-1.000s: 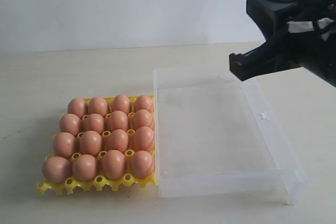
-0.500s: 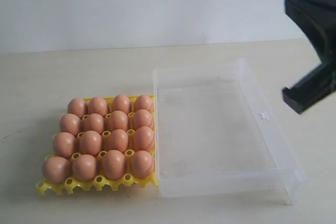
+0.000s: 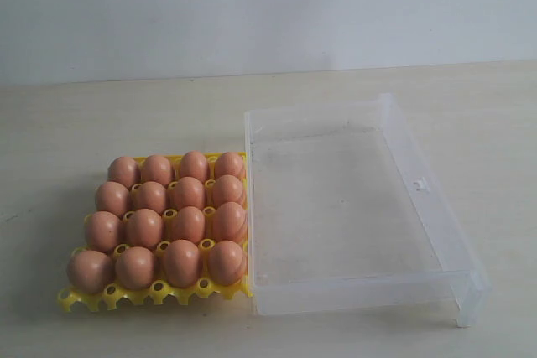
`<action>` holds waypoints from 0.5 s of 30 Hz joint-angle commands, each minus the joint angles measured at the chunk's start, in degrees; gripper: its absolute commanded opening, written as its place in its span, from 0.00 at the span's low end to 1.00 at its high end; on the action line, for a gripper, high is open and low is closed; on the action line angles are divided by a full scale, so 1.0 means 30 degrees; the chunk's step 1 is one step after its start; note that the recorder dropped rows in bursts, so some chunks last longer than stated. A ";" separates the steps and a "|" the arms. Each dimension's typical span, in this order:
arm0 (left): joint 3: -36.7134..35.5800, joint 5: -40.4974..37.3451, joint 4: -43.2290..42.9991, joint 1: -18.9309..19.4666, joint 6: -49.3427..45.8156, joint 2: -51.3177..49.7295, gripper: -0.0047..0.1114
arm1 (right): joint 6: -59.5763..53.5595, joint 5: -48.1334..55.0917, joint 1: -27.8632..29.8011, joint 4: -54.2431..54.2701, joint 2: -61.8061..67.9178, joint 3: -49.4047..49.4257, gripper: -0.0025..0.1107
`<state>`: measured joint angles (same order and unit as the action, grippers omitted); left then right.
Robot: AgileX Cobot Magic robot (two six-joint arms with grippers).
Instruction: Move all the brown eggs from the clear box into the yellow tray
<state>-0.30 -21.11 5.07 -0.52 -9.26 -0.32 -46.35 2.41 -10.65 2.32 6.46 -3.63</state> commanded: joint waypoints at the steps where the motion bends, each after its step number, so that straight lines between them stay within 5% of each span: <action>1: 0.0100 0.0149 0.0072 -0.0026 0.0088 0.0107 0.04 | 0.0151 0.2114 0.0547 -0.2855 -0.1158 0.0106 0.02; 8: 0.0100 0.0149 0.0072 -0.0026 0.0088 0.0107 0.04 | 0.0189 0.5802 0.0713 -0.2759 -0.2155 0.0106 0.02; 15: 0.0100 0.0149 0.0072 -0.0026 0.0088 0.0107 0.04 | 0.0189 0.5885 0.0713 -0.2759 -0.2155 0.0106 0.02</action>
<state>-0.30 -21.11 5.07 -0.52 -9.26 -0.32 -46.10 20.00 -8.85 -5.87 0.36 -3.63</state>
